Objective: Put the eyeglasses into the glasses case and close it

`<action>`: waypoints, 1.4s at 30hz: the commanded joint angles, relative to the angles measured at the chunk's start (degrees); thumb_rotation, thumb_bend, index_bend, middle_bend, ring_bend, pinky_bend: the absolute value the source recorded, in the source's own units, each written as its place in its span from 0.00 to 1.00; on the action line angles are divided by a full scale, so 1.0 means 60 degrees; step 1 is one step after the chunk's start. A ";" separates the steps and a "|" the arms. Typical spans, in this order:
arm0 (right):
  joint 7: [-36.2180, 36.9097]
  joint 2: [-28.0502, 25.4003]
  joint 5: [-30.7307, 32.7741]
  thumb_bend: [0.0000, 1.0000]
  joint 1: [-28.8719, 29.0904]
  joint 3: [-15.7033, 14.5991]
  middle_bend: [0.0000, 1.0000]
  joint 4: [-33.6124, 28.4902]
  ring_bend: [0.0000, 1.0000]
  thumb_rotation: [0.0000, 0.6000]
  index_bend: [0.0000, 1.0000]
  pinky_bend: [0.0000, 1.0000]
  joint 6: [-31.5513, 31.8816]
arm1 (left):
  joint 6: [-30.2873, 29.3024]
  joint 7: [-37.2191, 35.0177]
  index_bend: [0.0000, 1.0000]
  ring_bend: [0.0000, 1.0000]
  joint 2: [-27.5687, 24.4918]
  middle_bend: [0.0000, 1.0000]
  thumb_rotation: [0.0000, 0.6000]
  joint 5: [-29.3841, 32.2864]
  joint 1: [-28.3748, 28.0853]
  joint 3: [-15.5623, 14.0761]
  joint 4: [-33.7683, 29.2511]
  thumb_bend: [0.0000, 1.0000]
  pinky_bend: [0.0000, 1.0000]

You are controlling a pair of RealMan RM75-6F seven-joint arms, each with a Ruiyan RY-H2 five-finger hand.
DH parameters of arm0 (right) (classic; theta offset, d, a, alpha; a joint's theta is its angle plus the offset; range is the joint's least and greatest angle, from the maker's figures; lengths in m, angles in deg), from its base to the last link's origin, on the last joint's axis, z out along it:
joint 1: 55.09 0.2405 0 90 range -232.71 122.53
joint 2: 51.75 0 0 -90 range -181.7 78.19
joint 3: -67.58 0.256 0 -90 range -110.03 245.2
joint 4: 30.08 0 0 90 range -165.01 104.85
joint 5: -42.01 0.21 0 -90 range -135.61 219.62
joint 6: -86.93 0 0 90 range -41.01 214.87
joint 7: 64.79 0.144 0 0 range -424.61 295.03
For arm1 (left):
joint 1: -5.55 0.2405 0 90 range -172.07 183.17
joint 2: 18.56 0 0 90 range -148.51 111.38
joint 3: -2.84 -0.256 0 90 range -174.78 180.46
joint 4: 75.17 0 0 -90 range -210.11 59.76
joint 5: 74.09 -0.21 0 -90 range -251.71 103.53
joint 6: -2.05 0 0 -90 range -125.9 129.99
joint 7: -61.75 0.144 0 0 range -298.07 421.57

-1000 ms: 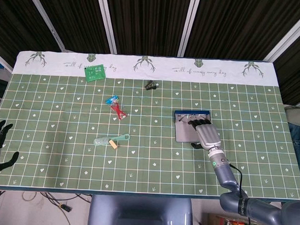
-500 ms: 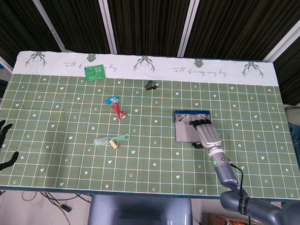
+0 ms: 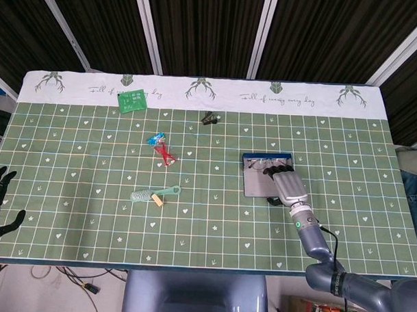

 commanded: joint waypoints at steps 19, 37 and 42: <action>0.0383 0.0128 -0.0191 0.37 -0.0017 0.0063 0.29 0.0360 0.24 1.00 0.35 0.21 -0.0188 | 0.0012 0.0051 0.06 0.00 -0.0001 0.00 1.00 0.0023 -0.0004 -0.0003 -0.0009 0.32 0.00; 0.0533 -0.0020 -0.0293 0.41 0.0100 0.0334 0.29 0.0279 0.24 1.00 0.36 0.21 -0.0144 | -0.0002 0.0053 0.06 0.00 -0.0003 0.00 1.00 0.0024 0.0006 -0.0007 -0.0008 0.32 0.00; 0.0577 0.0003 -0.0229 0.41 0.0282 0.0573 0.29 0.0487 0.25 1.00 0.36 0.21 -0.0195 | 0.0003 0.0057 0.06 0.00 -0.0005 0.00 1.00 0.0026 0.0004 -0.0006 -0.0005 0.32 0.00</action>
